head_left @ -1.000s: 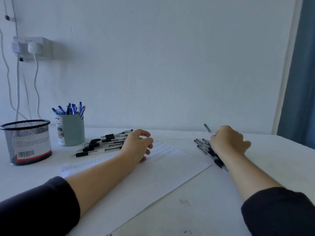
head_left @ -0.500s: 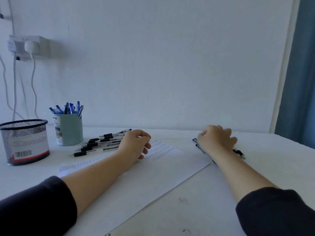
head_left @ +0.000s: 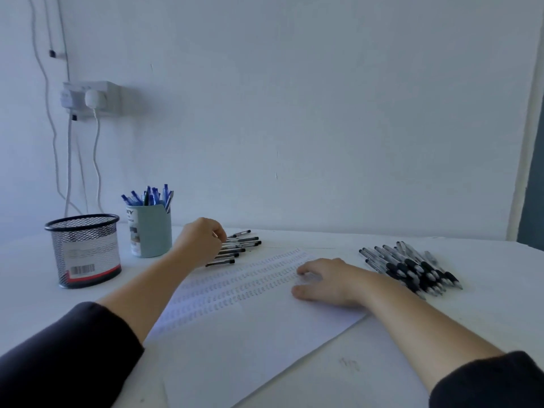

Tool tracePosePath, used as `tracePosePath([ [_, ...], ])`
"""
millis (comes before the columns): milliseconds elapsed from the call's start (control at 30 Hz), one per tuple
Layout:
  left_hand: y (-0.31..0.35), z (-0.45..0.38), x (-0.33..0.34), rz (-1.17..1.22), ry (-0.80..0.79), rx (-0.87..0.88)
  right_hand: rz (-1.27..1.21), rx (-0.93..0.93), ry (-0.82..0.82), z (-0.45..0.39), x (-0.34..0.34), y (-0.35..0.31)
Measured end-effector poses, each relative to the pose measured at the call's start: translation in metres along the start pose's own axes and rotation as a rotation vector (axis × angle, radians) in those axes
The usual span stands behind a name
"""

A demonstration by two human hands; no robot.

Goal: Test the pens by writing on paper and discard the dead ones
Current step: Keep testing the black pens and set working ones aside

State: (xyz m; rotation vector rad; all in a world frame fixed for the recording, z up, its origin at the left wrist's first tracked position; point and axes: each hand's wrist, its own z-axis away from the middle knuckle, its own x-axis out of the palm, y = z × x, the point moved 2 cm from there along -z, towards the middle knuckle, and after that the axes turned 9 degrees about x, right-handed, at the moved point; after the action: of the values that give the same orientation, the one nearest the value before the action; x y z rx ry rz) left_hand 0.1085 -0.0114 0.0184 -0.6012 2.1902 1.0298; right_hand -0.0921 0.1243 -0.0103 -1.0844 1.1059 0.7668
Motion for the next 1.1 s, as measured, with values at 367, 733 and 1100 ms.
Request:
tracePosePath([
  [367,-0.013,0.001,0.019,-0.390,-0.330,0.039,-0.032,0.019,-0.003,-0.004,0.001,0.005],
  [733,0.024,0.011,0.018,-0.294,0.129,0.359,-0.016,0.037,-0.013,0.003,-0.001,0.002],
  [1100,0.038,0.022,0.022,-0.457,0.178,0.302,-0.037,0.049,-0.016,0.002,-0.001,0.002],
])
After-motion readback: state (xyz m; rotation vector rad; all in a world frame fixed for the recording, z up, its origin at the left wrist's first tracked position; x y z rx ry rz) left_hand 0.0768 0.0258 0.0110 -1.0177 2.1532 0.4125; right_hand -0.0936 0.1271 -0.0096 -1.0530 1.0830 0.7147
